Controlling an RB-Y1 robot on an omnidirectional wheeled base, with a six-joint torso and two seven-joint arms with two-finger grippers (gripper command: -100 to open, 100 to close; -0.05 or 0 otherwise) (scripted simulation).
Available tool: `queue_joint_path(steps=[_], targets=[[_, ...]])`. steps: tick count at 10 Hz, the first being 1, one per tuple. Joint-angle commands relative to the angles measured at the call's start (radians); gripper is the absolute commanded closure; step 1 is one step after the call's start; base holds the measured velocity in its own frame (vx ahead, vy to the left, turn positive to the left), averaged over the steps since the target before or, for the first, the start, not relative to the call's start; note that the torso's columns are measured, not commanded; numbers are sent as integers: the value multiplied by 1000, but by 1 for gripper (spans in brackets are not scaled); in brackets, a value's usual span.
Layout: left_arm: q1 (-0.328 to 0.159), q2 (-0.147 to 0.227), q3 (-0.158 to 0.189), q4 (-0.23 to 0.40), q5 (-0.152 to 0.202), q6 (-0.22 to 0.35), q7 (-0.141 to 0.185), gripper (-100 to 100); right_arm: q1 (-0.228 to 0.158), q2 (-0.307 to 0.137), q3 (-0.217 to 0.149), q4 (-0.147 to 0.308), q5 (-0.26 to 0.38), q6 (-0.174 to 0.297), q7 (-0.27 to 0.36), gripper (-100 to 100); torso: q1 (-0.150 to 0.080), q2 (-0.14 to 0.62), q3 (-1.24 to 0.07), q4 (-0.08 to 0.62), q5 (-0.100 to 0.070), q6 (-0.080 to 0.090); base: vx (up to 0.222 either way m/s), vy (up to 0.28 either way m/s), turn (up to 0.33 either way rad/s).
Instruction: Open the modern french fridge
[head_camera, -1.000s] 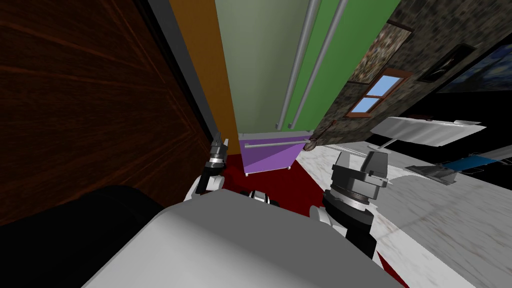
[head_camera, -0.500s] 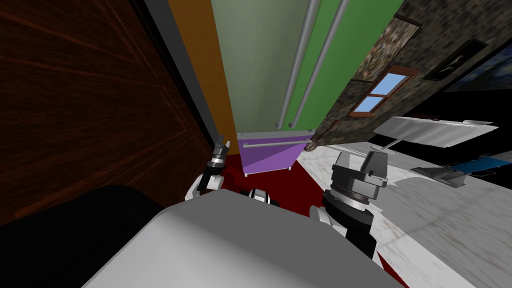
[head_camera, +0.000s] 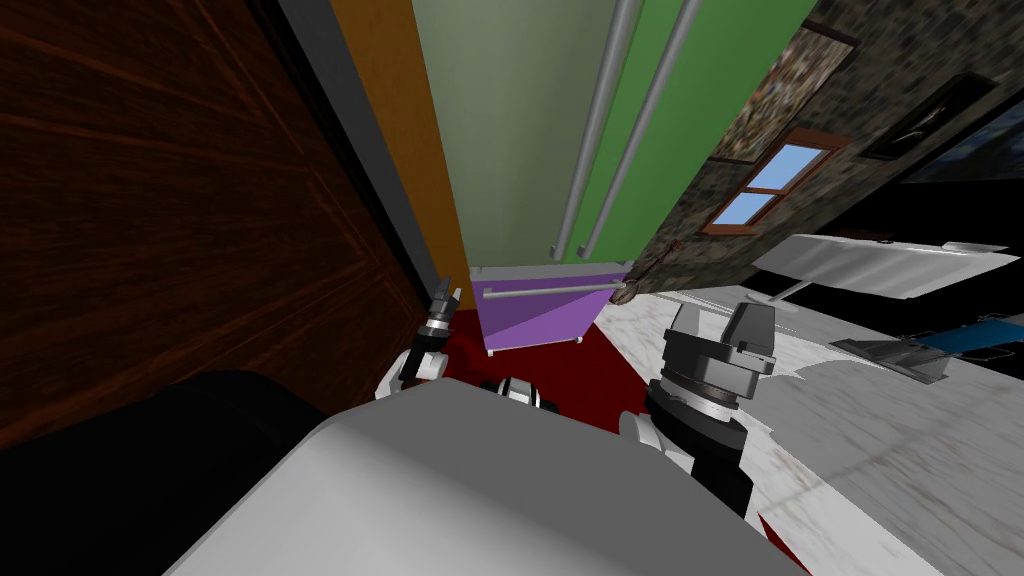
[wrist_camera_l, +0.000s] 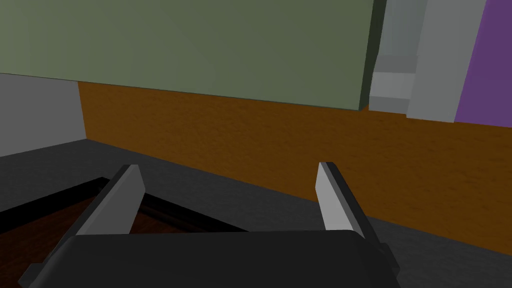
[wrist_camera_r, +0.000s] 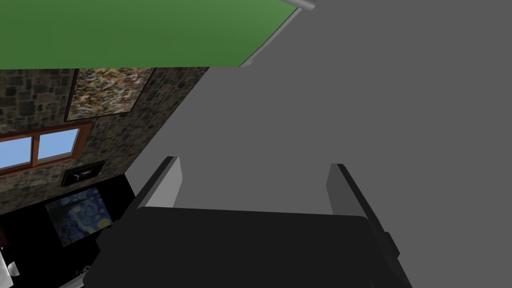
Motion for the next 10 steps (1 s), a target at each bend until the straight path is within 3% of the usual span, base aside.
queue_joint_path(steps=[1,10], targets=[[-23,0,7,66,6,-10,-1,-100,0,0,0,0,0,0,0,0,1,0,0,0,0,0,61,-26,18],[-70,8,26,251,24,-46,-2,-100,0,0,0,0,0,0,0,0,0,-1,0,0,0,0,59,-25,18]])
